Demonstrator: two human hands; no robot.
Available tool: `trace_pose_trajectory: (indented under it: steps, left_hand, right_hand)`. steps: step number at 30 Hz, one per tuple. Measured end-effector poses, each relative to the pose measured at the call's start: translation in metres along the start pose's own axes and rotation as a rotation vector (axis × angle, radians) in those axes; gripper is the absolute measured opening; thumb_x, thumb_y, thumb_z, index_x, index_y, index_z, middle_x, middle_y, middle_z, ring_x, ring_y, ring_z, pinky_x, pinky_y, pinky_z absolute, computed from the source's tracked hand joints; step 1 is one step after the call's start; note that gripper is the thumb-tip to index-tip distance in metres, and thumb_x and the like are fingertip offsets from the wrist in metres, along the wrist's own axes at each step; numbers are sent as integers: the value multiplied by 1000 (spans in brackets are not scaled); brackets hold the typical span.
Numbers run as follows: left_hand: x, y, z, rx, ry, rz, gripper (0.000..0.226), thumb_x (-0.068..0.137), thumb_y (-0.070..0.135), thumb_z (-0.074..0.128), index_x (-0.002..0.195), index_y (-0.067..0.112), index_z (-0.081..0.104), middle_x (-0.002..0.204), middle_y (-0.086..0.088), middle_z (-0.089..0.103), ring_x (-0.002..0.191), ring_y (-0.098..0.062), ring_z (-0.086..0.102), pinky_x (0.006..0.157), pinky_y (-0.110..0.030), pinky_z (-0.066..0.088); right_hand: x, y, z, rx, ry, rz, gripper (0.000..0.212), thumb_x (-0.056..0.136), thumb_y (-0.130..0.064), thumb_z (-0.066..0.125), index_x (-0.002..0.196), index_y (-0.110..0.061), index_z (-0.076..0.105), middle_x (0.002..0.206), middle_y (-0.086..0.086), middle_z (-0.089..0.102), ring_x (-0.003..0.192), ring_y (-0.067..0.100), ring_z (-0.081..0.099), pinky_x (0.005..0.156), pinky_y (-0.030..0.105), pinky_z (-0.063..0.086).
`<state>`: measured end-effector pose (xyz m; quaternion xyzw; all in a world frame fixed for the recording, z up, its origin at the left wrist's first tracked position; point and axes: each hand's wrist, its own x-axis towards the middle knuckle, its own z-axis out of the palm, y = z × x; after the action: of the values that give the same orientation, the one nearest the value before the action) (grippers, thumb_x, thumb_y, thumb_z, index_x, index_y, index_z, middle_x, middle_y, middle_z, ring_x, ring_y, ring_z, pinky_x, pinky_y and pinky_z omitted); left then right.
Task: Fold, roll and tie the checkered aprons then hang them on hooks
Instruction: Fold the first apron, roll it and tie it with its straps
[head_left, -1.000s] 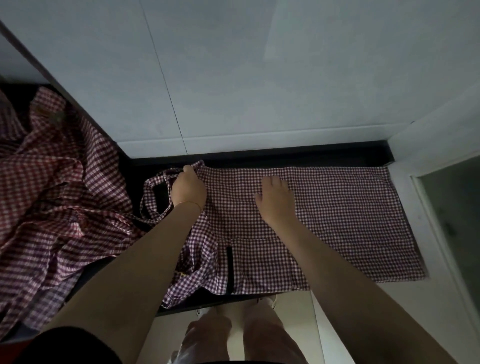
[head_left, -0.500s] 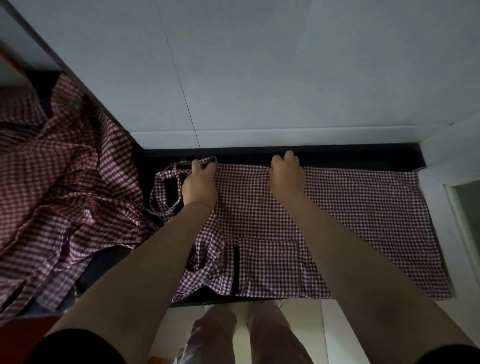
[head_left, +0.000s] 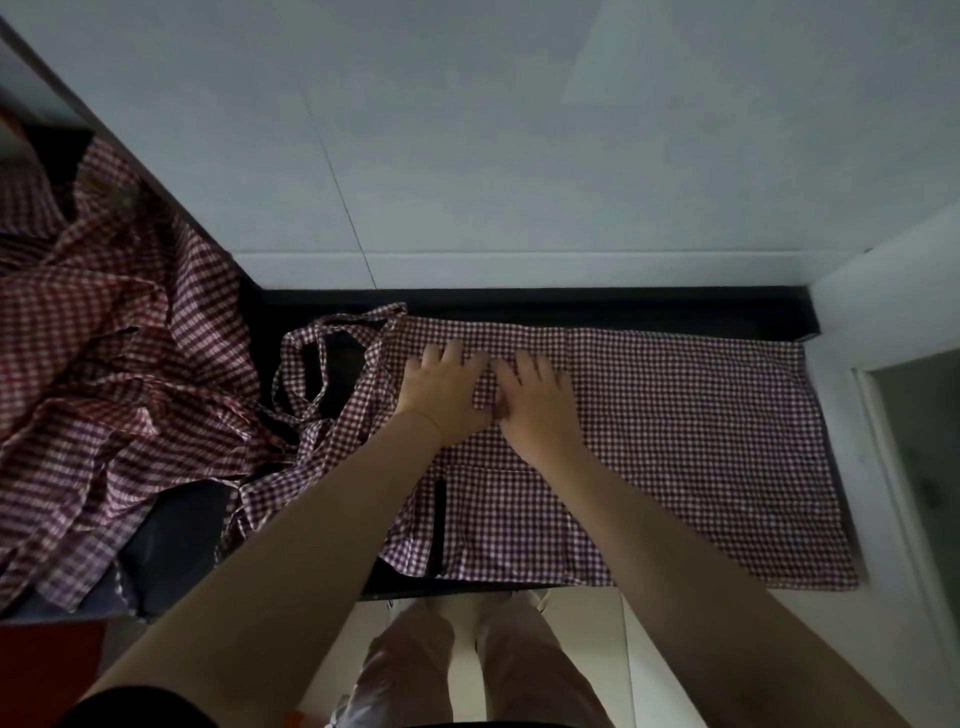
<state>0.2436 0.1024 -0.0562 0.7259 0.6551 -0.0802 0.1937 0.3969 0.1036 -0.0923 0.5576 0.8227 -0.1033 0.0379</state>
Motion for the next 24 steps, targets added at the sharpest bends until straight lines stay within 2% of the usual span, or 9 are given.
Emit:
trace_pose_trajectory:
  steps: [3,8,10,12,14,15,18,20,24]
  left_hand:
    - [-1,9,9,65,-205,-65,121,66,76,70,156,28,4,162,-13,0,147,-43,6,114,-59,24]
    - [-6,22,15,82,-266,-127,140,61,76,74,156,23,-14,162,-16,-15,148,-45,-7,118,-61,13]
    - [-7,28,18,62,-266,-154,141,60,73,77,156,23,-14,162,-16,-17,148,-45,-8,118,-61,12]
    - [-9,31,19,38,-256,-183,139,60,70,79,156,23,-11,163,-15,-17,149,-43,-10,119,-60,12]
    - [-12,32,18,33,-242,-198,136,61,69,79,156,21,-5,163,-13,-16,149,-41,-10,120,-59,12]
    - [-13,31,18,29,-234,-199,133,61,69,79,156,21,-2,163,-12,-15,149,-40,-9,120,-59,12]
    - [-18,33,15,53,-216,-187,116,70,67,74,156,23,9,164,-12,-10,150,-39,-5,117,-61,13]
    - [-22,35,10,66,-171,-161,89,82,60,66,153,26,24,165,-11,-6,150,-37,-3,117,-62,13]
    - [-48,25,0,-160,234,-100,44,91,32,60,133,21,56,157,-15,28,146,-35,19,117,-56,18]
  right_hand:
    - [-5,41,7,5,-71,54,53,105,-41,32,155,-28,24,164,5,20,150,31,17,119,54,21]
    - [-15,105,0,102,-37,476,61,106,-43,24,160,-19,7,166,11,6,153,34,4,122,55,12]
    - [-20,100,-4,104,22,348,64,104,-48,26,159,-21,7,166,9,4,153,32,3,123,54,11]
    - [-33,91,0,80,-5,-11,65,101,-55,28,158,-29,11,167,5,7,153,29,4,122,54,13]
    - [-48,94,8,1,-97,-229,67,98,-61,26,158,-33,15,166,3,11,153,29,8,121,56,18]
    - [-53,100,10,-49,-127,-223,68,98,-64,24,158,-33,15,166,3,11,153,29,8,120,56,19]
    - [-61,121,1,-109,-148,47,66,101,-58,22,159,-28,9,167,7,7,153,34,6,122,55,13]
    - [-61,123,-14,-115,-157,235,66,104,-46,32,159,-20,8,166,13,5,152,37,3,122,55,11]
    - [-63,71,-38,-31,-82,239,63,99,-24,51,155,-12,24,163,17,16,151,35,14,121,52,17]
